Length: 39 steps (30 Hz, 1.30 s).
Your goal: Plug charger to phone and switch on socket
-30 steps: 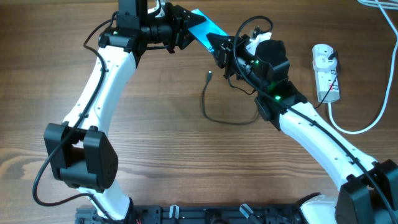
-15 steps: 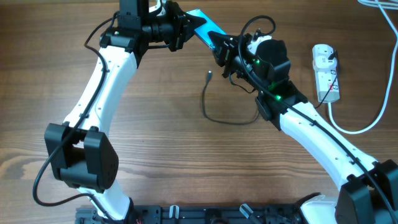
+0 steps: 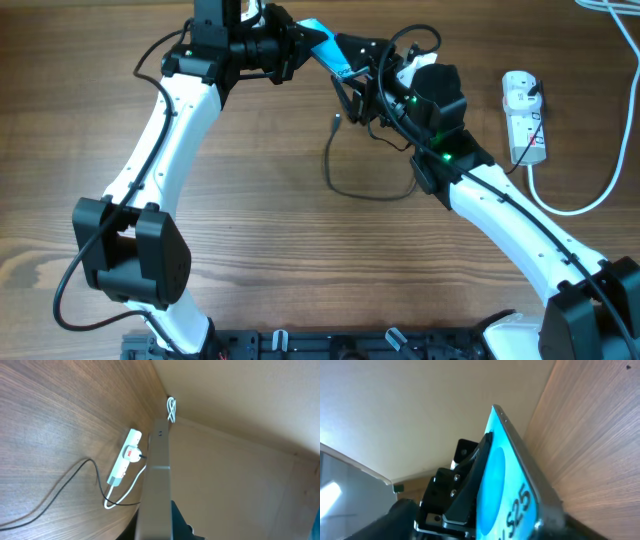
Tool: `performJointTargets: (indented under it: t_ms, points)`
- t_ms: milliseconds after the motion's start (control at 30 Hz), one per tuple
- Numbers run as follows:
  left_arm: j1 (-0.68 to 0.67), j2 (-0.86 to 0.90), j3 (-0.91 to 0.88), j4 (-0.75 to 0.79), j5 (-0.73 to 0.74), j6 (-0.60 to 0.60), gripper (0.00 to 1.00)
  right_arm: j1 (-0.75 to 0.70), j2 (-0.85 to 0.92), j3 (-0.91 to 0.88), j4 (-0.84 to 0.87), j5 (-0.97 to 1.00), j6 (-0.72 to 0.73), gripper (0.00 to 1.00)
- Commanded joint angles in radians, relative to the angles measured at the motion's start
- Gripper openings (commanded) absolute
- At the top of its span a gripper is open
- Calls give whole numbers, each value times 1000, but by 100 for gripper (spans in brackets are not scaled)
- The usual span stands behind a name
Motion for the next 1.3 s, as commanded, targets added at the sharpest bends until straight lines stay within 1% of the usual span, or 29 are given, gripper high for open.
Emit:
performJointTargets:
  t_ms: [0, 33, 133, 167, 233, 300, 367, 400, 433, 567, 700, 767, 867, 900, 1000, 1067, 1167, 1267]
  points:
    - [27, -21, 11, -23, -2, 117, 4, -48, 6, 7, -1, -36, -159, 94]
    - [44, -21, 11, -38, -2, 166, 4, -68, 6, 7, 0, -68, -220, 99]
    - [90, -21, 11, -97, -2, 331, 4, -147, 5, 7, -41, -204, -453, 100]
    - [111, -21, 11, -141, -2, 403, 4, -180, 5, 7, -92, -249, -537, 100]
    - [154, -21, 11, -257, -1, 535, 4, -245, 5, 7, -251, -315, -732, 99]
    - [184, -21, 11, -344, 8, 627, 4, -272, 5, 8, -368, -314, -854, 98]
    - [208, -21, 11, -405, 58, 718, 4, -277, 5, 17, -475, -304, -978, 92]
    - [233, -21, 11, -446, 135, 783, 4, -272, 6, 46, -582, -281, -1050, 91]
    - [246, -21, 11, -458, 167, 795, 4, -270, 6, 65, -633, -256, -1080, 88]
    - [302, -21, 11, -468, 269, 798, 4, -250, 21, 179, -816, -122, -1175, 84]
    - [330, -21, 11, -468, 282, 798, 4, -200, 85, 330, -923, -38, -1224, 77]
    - [331, -21, 11, -468, 282, 798, 4, -163, 145, 425, -980, 2, -1232, 72]
    - [331, -21, 11, -468, 283, 796, 4, -111, 277, 573, -1054, 32, -1254, 71]
    - [331, -21, 11, -468, 283, 780, 4, -99, 330, 616, -1072, 32, -1253, 68]
    - [331, -21, 11, -467, 285, 757, 4, -84, 432, 680, -1084, 31, -1251, 62]
    - [331, -21, 11, -468, 285, 752, 4, -77, 486, 689, -1072, 31, -1243, 56]
    - [331, -21, 11, -469, 285, 752, 4, -65, 553, 689, -1046, 32, -1236, 50]
    - [330, -21, 11, -471, 285, 752, 4, -55, 598, 689, -1015, 36, -1225, 38]
